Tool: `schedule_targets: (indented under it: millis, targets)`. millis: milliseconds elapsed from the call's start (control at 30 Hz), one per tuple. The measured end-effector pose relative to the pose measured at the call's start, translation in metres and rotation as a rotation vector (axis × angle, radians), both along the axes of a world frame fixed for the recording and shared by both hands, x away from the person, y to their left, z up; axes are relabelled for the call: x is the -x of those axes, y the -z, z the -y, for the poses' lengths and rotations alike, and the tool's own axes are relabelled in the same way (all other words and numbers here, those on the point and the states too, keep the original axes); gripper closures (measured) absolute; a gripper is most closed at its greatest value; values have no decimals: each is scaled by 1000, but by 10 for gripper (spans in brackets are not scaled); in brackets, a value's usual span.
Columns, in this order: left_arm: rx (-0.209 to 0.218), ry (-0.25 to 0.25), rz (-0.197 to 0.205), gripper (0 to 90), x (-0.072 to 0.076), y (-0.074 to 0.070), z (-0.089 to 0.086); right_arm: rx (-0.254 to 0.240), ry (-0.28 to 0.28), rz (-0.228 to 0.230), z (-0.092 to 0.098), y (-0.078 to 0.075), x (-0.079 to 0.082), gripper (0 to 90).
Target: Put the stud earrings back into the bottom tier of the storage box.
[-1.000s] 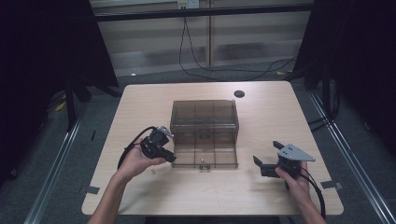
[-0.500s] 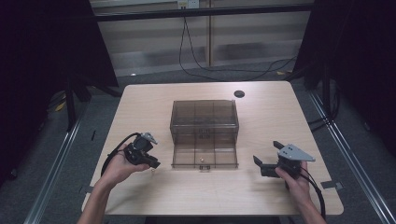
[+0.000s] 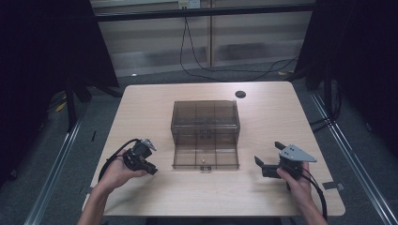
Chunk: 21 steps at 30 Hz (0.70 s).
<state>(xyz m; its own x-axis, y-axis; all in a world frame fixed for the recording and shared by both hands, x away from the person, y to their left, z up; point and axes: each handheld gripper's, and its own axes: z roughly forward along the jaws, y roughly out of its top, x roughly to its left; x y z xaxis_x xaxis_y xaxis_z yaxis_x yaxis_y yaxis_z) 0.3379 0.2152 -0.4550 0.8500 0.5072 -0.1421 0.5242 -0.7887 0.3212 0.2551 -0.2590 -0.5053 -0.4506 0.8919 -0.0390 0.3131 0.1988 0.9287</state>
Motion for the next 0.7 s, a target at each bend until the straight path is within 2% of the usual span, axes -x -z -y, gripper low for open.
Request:
schedule_targets:
  millis: [433, 467, 500, 700]
  targets:
    - [-23, 4, -24, 796, -4, 9, -2, 1, 0, -2, 0, 0, 0, 40]
    - [-22, -3, -28, 806, -4, 10, -1, 1, 0, -2, 0, 0, 0, 40]
    - [-32, 12, -35, 813, -5, 11, -1, 1, -1, -2, 0, 0, 0, 40]
    - [-24, -9, -41, 853, -7, 13, 0, -1, -2, -1, 0, 0, 0, 40]
